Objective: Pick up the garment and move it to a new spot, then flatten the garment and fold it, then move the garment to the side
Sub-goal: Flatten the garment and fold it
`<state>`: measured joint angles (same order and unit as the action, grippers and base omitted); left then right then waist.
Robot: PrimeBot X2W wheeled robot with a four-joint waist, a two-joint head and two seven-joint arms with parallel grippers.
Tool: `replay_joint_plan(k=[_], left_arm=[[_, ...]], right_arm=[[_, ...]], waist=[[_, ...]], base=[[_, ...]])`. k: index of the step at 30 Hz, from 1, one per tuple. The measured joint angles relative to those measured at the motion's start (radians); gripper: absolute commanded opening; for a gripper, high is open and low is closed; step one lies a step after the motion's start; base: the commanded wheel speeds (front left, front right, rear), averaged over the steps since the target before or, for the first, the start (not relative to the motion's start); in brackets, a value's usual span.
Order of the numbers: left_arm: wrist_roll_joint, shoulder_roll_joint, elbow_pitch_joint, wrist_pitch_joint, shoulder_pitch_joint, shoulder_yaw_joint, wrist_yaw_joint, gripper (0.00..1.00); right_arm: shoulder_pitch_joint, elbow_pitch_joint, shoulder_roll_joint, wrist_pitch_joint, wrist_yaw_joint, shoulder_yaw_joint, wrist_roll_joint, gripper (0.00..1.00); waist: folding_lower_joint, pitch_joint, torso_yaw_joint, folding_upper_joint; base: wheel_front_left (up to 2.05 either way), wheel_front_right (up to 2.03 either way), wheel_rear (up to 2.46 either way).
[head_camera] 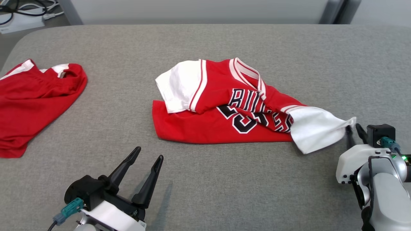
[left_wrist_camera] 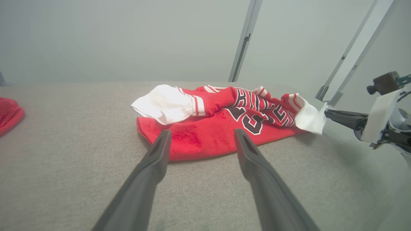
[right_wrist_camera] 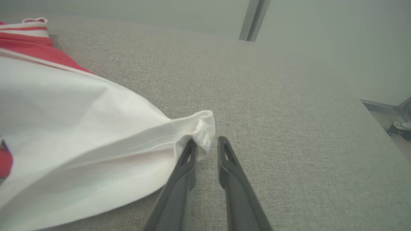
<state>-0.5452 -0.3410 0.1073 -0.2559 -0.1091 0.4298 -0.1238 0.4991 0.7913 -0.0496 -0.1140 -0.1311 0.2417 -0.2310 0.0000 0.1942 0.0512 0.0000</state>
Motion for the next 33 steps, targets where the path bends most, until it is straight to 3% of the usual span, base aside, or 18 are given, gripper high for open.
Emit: replay_joint_plan(k=[10, 15, 23, 28, 33], left_arm=[[0.000, -0.021, 0.062, 0.000, -0.048, 0.037, 0.000, 1.00], [0.000, -0.015, 0.063, 0.000, -0.048, 0.050, 0.000, 1.00], [0.000, -0.013, 0.063, 0.000, -0.042, 0.052, 0.000, 1.00], [0.000, -0.009, 0.065, 0.000, -0.042, 0.052, 0.000, 1.00], [-0.001, 0.004, 0.064, 0.000, -0.042, 0.055, 0.000, 1.00]], right_arm=[[-0.035, -0.056, 0.000, -0.023, 0.000, -0.073, 0.049, 1.00], [-0.082, -0.134, 0.001, -0.031, 0.000, -0.227, 0.079, 1.00], [-0.124, -0.260, -0.001, -0.008, 0.000, -0.371, 0.094, 1.00], [-0.122, -0.293, -0.004, 0.067, 0.000, -0.479, 0.108, 1.00], [-0.130, -0.299, -0.003, 0.114, 0.000, -0.484, 0.105, 1.00]], waist=[[0.0000, -0.004, -0.075, 0.0000], [0.0000, -0.001, -0.105, 0.0000], [0.0000, -0.007, -0.103, 0.0000], [0.0000, -0.010, -0.090, 0.0000], [0.0000, -0.006, -0.070, 0.0000]], base=[[0.00, 0.00, 0.00], [0.00, 0.00, 0.00], [0.00, 0.00, 0.00], [0.00, 0.00, 0.00], [0.00, 0.00, 0.00]])
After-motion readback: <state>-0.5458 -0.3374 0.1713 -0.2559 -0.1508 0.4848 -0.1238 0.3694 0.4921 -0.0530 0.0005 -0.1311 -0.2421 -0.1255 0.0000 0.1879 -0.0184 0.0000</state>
